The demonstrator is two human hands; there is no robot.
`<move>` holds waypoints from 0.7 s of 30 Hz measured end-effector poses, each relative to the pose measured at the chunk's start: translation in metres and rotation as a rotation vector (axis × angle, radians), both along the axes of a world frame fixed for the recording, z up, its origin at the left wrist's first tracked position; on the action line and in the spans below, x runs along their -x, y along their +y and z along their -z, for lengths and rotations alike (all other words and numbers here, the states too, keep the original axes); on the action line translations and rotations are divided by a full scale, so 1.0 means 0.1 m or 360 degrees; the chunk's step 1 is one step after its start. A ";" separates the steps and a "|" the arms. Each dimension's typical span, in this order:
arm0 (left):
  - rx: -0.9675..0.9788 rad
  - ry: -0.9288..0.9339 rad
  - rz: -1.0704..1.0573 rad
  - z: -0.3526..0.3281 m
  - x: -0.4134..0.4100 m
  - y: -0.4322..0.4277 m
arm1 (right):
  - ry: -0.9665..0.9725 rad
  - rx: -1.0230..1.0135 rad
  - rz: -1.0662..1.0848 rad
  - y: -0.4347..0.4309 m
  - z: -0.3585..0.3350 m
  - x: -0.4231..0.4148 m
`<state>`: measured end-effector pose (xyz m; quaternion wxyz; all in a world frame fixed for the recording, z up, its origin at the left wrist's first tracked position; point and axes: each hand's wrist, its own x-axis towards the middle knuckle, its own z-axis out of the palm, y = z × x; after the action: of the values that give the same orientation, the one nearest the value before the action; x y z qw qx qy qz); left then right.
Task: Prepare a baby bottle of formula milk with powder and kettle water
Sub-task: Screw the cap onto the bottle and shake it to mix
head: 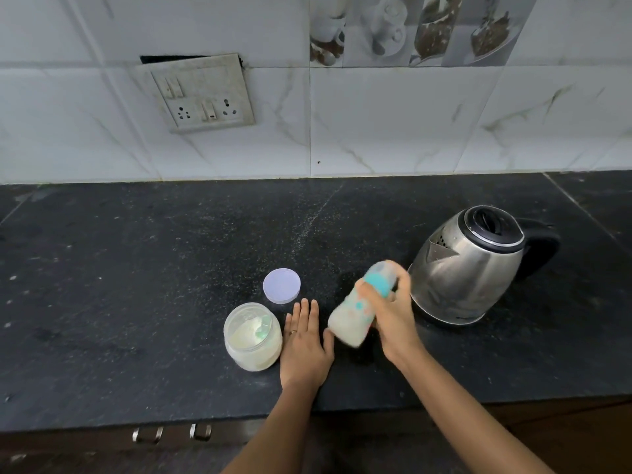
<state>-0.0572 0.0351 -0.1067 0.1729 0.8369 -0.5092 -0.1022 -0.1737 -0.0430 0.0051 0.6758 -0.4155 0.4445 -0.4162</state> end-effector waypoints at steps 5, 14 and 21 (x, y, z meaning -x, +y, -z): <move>0.0032 0.0018 -0.0013 -0.01 0.00 0.00 | -0.0108 -0.0037 0.0147 -0.04 -0.05 0.01; 0.0021 0.0005 -0.0004 -0.02 0.00 0.00 | -0.0124 -0.0054 0.0118 -0.04 -0.07 -0.02; 0.0004 0.0000 0.0015 -0.03 -0.01 0.00 | -0.0023 0.0173 -0.0009 0.00 -0.03 0.03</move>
<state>-0.0563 0.0355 -0.1037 0.1735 0.8343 -0.5132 -0.1024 -0.1767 -0.0430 0.0083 0.6566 -0.4498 0.4151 -0.4406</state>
